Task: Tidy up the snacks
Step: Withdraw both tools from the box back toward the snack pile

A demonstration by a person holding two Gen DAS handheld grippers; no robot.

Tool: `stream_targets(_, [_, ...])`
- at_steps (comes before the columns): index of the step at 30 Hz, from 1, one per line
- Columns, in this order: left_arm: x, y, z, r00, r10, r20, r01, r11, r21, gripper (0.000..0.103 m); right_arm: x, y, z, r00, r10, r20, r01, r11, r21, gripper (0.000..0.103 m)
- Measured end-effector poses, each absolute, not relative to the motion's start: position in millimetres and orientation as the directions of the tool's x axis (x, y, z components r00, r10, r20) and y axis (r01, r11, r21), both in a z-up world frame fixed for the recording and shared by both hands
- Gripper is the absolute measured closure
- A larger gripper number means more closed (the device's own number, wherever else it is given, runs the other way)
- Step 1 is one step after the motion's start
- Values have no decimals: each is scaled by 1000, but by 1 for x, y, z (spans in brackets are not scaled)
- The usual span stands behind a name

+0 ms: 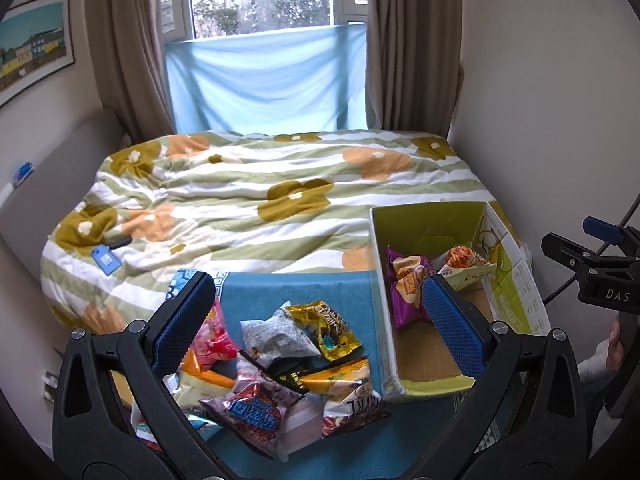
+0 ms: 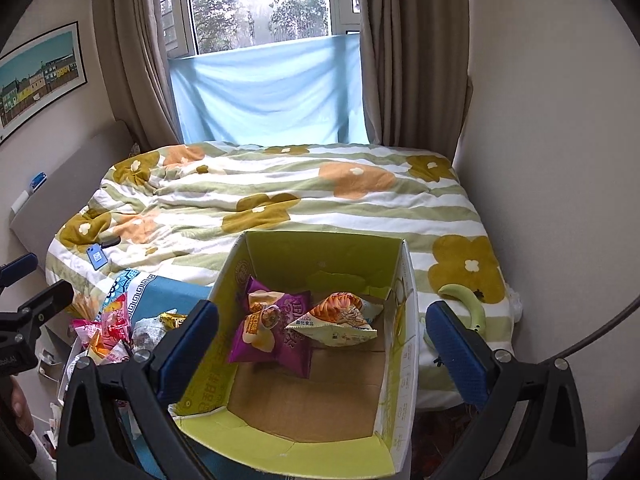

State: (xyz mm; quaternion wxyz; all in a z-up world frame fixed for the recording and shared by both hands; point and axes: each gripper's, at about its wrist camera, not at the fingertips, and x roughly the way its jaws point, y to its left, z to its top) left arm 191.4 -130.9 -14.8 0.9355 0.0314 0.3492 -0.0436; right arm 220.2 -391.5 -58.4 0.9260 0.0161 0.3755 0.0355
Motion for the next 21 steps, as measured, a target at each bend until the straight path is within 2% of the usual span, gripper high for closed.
stream_targets(12, [106, -17, -20, 764, -123, -633, 181, 983, 28, 0, 122, -309, -49, 779, 27, -627, 53, 993, 110, 0])
stream_targets(21, [68, 57, -34, 754, -160, -637, 215, 976, 9, 0, 74, -237, -49, 800, 32, -598, 57, 990, 129, 0])
